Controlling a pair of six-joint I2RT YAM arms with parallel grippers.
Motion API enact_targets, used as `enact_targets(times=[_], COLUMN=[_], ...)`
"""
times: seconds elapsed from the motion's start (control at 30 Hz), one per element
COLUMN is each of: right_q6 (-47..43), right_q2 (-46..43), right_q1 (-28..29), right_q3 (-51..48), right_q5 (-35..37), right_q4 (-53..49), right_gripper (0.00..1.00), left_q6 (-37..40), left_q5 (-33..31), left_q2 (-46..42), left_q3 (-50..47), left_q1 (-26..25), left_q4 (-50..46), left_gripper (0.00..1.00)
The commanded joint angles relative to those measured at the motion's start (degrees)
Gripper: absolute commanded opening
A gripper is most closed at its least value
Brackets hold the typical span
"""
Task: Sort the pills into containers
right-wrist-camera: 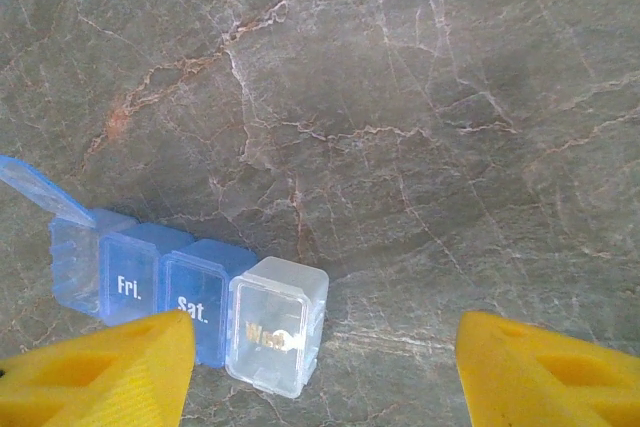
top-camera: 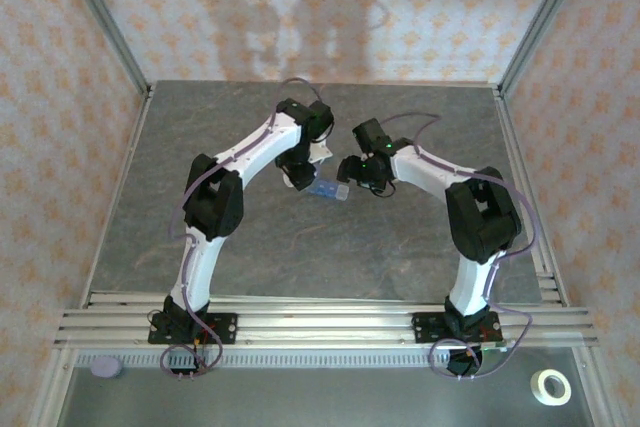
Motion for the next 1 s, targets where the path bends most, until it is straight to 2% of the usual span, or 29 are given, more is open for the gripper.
enact_targets(times=[0.0,0.97], right_q6=[0.51,1.62], right_q2=[1.75,4.98], right_q1=[0.30,1.08], right_q3=[0.53,1.54], right_q5=[-0.80,-0.97], right_q4=[0.63,1.16], right_gripper=[0.70,0.68], left_q6=[-0.65,-0.61], left_q5=[0.53,-1.19], left_q2=[1.65,6.66], left_q3=[-0.57,0.79], left_q1=[-0.22,-1.27], left_q4=[-2.26,-3.83], left_gripper=[0.00,0.00])
